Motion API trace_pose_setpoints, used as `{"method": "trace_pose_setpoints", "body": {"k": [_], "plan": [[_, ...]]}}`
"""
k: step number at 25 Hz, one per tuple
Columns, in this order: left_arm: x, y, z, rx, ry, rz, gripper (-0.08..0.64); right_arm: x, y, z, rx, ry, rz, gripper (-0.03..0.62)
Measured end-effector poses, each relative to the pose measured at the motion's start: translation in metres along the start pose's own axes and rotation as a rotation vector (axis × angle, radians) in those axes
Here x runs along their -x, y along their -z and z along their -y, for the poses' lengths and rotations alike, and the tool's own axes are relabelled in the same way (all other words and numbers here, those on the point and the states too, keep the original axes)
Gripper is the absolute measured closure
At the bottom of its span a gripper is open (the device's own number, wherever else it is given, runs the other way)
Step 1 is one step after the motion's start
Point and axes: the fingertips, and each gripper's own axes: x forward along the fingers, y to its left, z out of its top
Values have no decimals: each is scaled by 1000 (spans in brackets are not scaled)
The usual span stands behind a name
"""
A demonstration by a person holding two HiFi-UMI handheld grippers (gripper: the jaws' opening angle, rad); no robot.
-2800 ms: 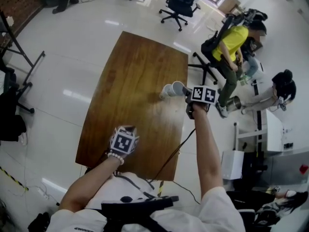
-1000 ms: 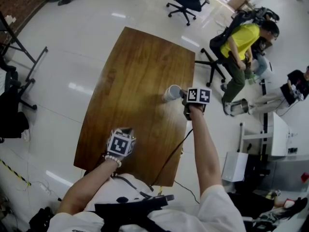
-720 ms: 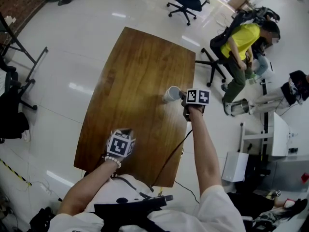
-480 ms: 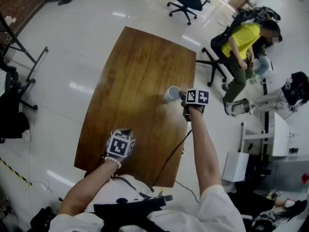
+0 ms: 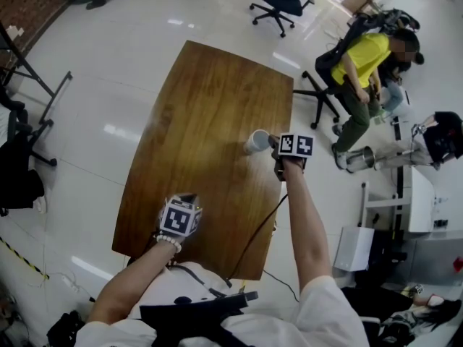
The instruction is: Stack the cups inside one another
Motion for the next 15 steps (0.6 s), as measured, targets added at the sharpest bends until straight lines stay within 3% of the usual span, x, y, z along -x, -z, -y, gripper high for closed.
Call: {"method": "trace_pose_setpoints", "body": {"k": [3,11,15], "plan": [[3,-1,3,-5,8,5,563,11,-7,0,7,23,29,497],[14,-5,7,-32,44,34,563,70,-11,-21,-18,34,164,500],[29,-8,12,-49,79,66,563,104,5,-43,-60,19,241,565]]}}
